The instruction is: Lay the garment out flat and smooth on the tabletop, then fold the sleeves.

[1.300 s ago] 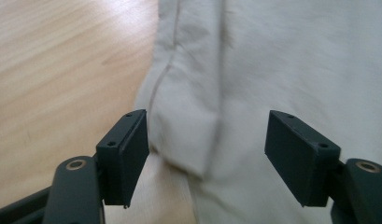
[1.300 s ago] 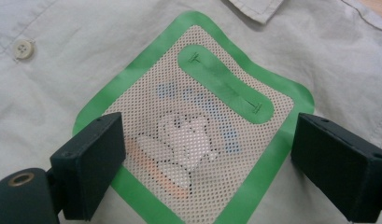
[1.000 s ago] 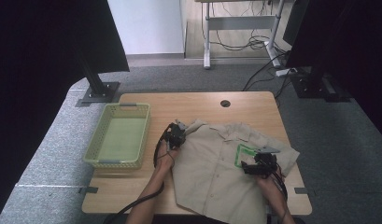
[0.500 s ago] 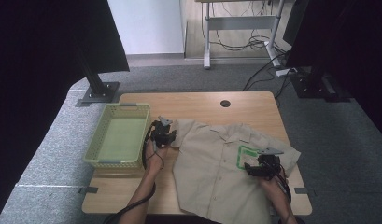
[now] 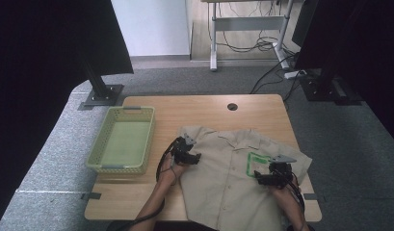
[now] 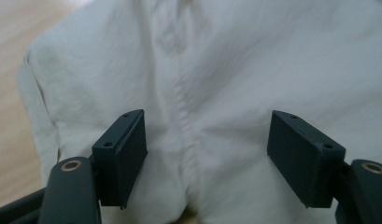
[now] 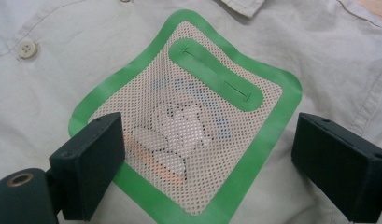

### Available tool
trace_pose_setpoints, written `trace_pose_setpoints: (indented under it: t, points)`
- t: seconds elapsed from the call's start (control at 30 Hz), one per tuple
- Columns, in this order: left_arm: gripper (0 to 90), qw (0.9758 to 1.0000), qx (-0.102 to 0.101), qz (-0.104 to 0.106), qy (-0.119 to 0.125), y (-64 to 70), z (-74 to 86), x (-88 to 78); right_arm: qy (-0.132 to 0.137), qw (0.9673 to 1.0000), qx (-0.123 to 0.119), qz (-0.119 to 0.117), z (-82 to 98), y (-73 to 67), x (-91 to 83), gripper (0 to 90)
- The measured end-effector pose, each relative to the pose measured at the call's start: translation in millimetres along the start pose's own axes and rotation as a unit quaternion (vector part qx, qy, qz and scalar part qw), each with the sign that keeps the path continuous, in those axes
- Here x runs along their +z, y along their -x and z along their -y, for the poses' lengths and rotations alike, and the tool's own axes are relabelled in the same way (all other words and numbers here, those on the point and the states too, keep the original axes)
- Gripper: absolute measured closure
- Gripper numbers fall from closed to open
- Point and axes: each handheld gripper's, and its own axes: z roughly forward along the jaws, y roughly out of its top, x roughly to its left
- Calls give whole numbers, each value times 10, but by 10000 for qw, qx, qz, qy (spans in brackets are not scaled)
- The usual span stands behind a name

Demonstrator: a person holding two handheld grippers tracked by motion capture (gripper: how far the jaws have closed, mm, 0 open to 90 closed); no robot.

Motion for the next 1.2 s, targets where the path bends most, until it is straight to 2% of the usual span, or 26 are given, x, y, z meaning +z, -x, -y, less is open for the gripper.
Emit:
trace_pose_setpoints:
  t: [0.1, 0.13, 0.23, 0.4, 0.5, 0.67, 0.77, 0.8, 1.0, 1.07, 1.13, 1.2]
  points:
    - [288, 9991, -340, 233, 38, -20, 85, -42, 18, 10000, -37, -44, 18, 13, -14, 92]
    - [287, 9989, -392, 269, 54, -22, 110, -56, 35, 10000, -59, -68, 24, 19, -16, 92]
    - [287, 9984, -447, 226, 279, 26, 274, -158, 71, 9998, -139, -145, 34, 38, -16, 84]
    - [266, 9979, -422, 242, 437, 49, 377, -212, 52, 9997, -177, -185, 27, 48, -9, 76]
    - [205, 9981, -402, 260, 399, 44, 387, -216, 48, 9996, -193, -207, 28, 49, -9, 73]
    - [197, 9981, -448, 199, 385, 74, 414, -246, 39, 9995, -199, -224, 25, 50, -6, 66]
    - [201, 9980, -441, 214, 386, 84, 439, -271, -100, 9995, -132, -278, -19, 32, -10, 47]
    - [203, 9980, -432, 227, 390, 84, 446, -277, -91, 9993, -92, -353, -49, 6, -9, 50]
    - [202, 9978, -501, 173, 386, 93, 450, -282, 7, 9971, -267, -717, -331, -272, 101, 38]
    - [151, 9979, -522, 184, 332, 91, 445, -271, 62, 9961, -322, -816, -439, -393, 175, 30]
    - [115, 9982, -452, 247, 316, 90, 453, -277, 85, 9956, -374, -858, -525, -505, 266, 28]
    - [120, 9984, -401, 253, 321, 92, 461, -287, 31, 9959, -434, -799, -575, -595, 374, 26]
